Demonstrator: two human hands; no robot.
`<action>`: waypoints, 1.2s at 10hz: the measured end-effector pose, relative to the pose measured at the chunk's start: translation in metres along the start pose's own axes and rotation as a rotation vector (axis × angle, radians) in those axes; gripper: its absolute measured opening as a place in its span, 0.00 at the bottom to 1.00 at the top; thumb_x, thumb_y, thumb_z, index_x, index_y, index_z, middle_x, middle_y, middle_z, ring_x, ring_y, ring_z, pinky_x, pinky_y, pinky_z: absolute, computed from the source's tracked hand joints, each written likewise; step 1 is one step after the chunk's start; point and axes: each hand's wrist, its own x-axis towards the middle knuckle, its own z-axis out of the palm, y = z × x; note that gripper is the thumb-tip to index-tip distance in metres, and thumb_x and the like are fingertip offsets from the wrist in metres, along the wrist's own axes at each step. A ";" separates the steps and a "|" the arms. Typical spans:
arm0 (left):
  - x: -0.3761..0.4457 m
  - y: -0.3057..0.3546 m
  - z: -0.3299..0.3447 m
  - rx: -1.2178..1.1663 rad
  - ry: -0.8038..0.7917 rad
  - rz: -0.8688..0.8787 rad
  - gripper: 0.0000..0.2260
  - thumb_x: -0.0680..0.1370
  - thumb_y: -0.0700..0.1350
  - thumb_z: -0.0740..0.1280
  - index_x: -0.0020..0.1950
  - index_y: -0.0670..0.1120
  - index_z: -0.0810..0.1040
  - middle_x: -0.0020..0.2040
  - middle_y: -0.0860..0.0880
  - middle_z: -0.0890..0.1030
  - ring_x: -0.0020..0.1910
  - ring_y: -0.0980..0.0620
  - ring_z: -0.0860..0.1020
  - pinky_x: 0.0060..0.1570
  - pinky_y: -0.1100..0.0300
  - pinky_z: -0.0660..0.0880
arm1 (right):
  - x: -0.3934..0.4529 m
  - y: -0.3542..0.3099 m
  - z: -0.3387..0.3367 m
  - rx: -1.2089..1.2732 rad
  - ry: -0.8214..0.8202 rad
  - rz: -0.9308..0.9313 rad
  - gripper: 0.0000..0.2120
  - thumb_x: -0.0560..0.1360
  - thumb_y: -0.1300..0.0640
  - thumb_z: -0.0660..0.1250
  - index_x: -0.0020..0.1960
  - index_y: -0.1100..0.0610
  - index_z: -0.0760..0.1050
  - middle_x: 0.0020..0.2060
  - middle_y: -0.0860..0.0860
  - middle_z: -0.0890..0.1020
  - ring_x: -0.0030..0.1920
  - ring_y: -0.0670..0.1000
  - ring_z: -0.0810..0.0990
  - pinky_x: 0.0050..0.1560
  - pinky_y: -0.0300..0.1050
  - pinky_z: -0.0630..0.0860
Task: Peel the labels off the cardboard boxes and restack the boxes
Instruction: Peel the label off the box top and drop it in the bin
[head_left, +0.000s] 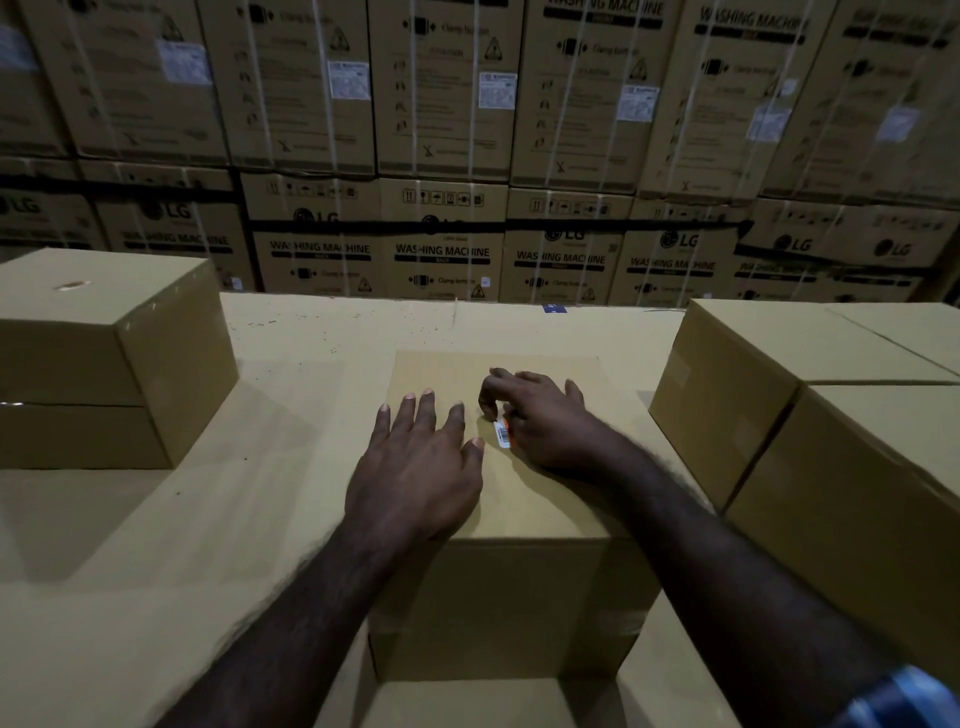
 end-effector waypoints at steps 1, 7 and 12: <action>0.000 0.000 0.000 0.001 -0.002 0.001 0.27 0.82 0.59 0.44 0.80 0.51 0.48 0.80 0.45 0.47 0.79 0.46 0.44 0.76 0.47 0.41 | 0.002 0.000 0.001 -0.004 -0.001 0.003 0.10 0.79 0.63 0.58 0.53 0.47 0.69 0.75 0.47 0.63 0.77 0.55 0.55 0.71 0.73 0.47; -0.001 0.001 -0.001 0.007 -0.003 -0.006 0.27 0.82 0.59 0.45 0.80 0.51 0.49 0.80 0.45 0.47 0.79 0.46 0.45 0.76 0.46 0.41 | -0.014 0.010 0.001 0.262 0.210 -0.047 0.16 0.75 0.69 0.64 0.56 0.54 0.83 0.70 0.49 0.73 0.74 0.48 0.64 0.72 0.49 0.66; 0.001 -0.001 0.001 0.007 0.007 0.004 0.27 0.82 0.59 0.45 0.80 0.51 0.50 0.80 0.44 0.48 0.79 0.46 0.45 0.76 0.47 0.41 | -0.005 0.006 0.003 0.292 0.207 0.025 0.06 0.75 0.57 0.69 0.51 0.53 0.81 0.67 0.50 0.76 0.68 0.52 0.72 0.68 0.52 0.70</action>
